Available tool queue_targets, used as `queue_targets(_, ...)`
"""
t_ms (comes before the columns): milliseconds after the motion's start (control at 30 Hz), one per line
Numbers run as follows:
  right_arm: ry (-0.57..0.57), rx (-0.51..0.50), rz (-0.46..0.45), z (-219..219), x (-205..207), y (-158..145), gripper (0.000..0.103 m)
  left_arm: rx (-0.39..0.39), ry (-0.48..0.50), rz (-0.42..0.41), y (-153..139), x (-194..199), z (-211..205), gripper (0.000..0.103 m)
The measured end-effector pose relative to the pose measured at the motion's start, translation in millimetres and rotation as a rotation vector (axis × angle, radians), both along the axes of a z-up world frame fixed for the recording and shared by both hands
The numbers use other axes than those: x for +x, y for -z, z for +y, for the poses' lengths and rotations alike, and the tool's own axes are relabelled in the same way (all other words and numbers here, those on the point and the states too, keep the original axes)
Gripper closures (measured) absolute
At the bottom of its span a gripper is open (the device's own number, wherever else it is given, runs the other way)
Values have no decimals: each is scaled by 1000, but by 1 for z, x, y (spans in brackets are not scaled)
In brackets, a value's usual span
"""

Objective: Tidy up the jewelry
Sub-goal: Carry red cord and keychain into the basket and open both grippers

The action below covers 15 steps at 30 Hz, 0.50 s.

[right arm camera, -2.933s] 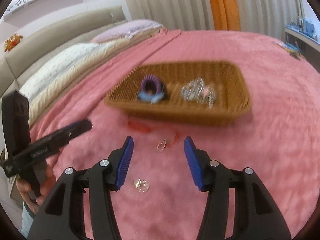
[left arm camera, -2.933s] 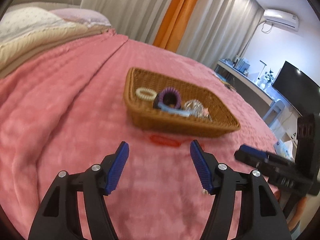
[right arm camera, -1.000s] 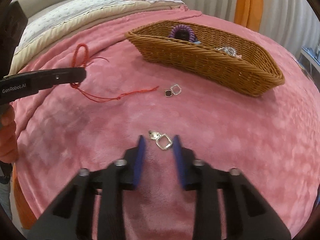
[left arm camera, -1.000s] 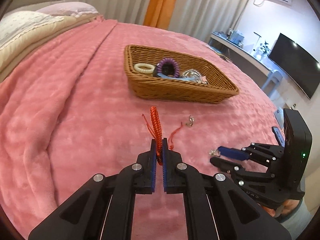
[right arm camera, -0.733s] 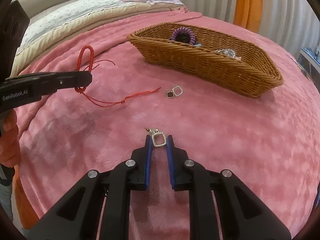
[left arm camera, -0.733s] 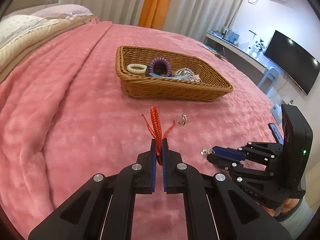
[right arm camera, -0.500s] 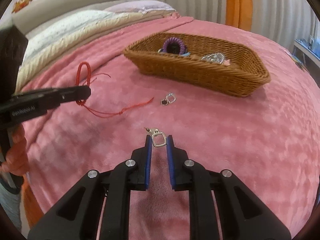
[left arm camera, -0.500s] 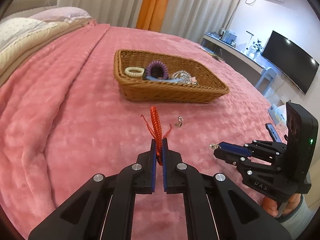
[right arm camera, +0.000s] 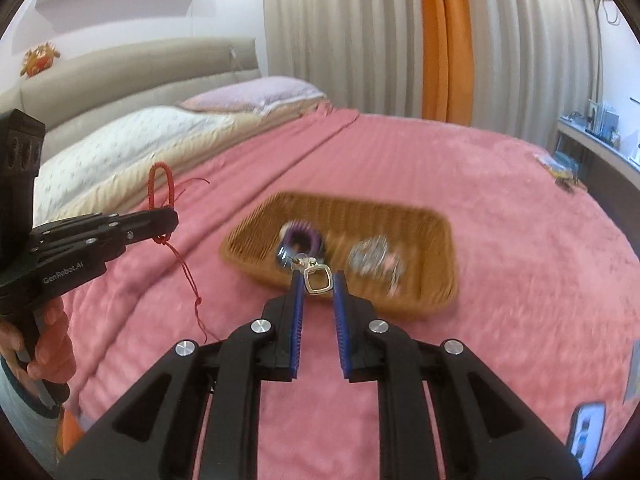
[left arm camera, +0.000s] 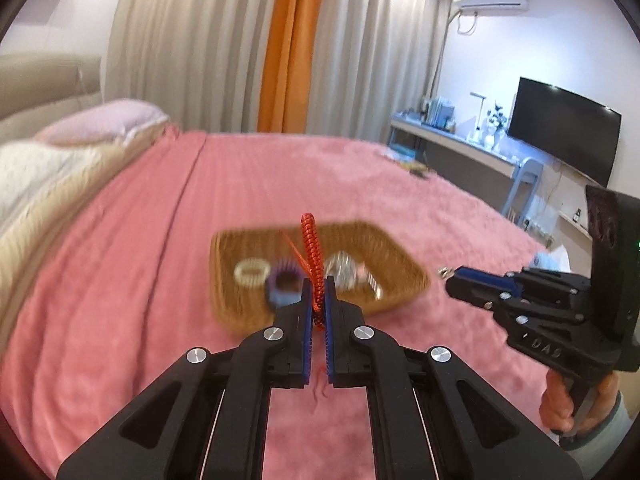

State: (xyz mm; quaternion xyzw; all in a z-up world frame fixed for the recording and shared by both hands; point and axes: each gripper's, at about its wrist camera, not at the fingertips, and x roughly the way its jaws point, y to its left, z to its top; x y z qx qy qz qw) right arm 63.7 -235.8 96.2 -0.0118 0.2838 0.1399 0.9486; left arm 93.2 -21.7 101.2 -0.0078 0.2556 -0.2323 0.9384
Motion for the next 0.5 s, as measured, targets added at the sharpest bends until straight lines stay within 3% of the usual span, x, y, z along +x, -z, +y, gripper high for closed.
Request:
queue_targets(267, 37, 10, 28, -13, 81, 1, 90, -13, 3, -76, -23, 68, -35, 100)
queue_targets(500, 47, 58, 160, -22, 158, 45, 90, -18, -16, 11, 18, 133, -56, 100)
